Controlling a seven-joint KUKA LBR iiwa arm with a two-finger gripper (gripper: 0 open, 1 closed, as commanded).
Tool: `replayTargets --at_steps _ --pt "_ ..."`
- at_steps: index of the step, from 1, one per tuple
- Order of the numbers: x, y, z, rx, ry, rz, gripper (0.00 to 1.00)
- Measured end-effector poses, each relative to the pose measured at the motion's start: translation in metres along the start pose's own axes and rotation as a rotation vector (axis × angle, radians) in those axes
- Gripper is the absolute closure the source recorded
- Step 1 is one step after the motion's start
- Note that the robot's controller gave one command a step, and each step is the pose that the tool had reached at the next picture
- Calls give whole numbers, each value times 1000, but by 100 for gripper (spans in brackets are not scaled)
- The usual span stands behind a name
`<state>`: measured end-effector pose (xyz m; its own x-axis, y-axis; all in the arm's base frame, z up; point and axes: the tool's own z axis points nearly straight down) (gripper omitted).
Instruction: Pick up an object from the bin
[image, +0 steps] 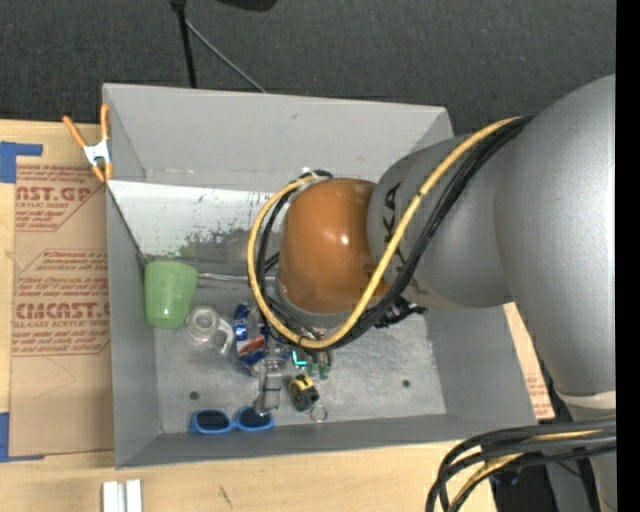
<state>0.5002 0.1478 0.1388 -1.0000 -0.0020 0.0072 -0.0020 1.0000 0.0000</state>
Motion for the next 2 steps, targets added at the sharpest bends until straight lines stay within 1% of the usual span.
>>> replayTargets --at_steps 1,2 --pt "-49 -34 71 1 -9 -148 0" --pt "-49 -33 71 -2 -11 -149 0"
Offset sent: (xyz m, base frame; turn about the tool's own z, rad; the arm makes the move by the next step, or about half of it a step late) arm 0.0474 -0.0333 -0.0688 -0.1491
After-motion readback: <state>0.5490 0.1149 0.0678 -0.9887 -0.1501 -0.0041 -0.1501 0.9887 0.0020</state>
